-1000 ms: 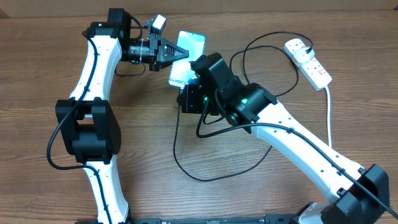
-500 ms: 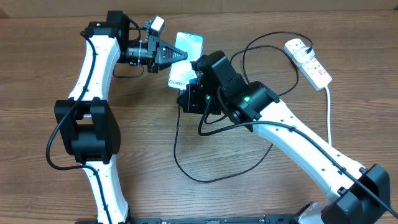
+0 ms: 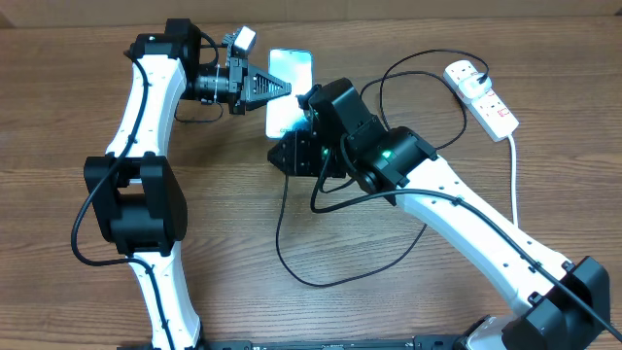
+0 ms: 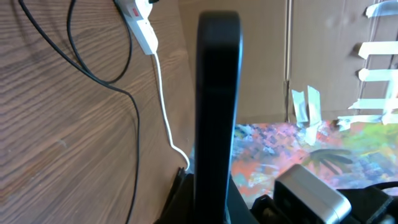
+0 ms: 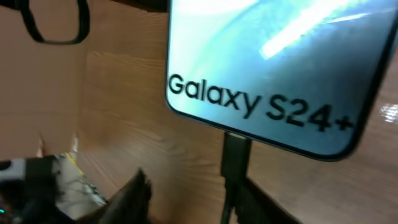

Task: Plug charger to phone and switch on socket
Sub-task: 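Open the right gripper and withdraw it from the plugged phone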

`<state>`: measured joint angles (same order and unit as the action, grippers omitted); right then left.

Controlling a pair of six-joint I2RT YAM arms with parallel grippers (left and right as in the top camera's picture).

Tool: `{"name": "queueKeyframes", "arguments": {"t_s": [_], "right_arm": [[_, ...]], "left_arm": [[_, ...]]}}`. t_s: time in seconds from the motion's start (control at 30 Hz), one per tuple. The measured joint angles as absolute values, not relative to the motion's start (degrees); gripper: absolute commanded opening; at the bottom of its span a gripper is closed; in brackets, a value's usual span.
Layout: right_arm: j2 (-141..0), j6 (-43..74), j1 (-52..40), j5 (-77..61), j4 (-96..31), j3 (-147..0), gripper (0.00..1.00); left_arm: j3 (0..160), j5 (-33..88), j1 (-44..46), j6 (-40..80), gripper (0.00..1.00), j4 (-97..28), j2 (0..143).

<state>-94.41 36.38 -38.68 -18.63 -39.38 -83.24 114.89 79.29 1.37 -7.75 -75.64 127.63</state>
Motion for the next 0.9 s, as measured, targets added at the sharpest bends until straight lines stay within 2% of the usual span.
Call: {"name": "queueKeyframes", "arguments": {"t_s": [0.17, 0.33, 0.67, 0.9], "right_arm": [[-94.3, 36.3, -36.4, -17.0, -37.9, -83.4, 0.71], [-94.4, 35.9, -36.0, -14.7, -38.5, -83.5, 0.82], [-94.4, 35.9, -32.0, -8.7, -47.2, -83.6, 0.94], [-94.4, 35.8, -25.6, -6.1, -54.0, -83.7, 0.95]], "left_arm": [[114.8, 78.4, 1.3, -7.7, 0.04, -75.0, 127.6], [114.8, 77.0, 0.2, -7.6, 0.04, -75.4, 127.6], [114.8, 66.0, -0.3, -5.6, 0.04, -73.7, 127.6], [114.8, 59.4, 0.2, -1.9, 0.04, -70.6, 127.6]]}}
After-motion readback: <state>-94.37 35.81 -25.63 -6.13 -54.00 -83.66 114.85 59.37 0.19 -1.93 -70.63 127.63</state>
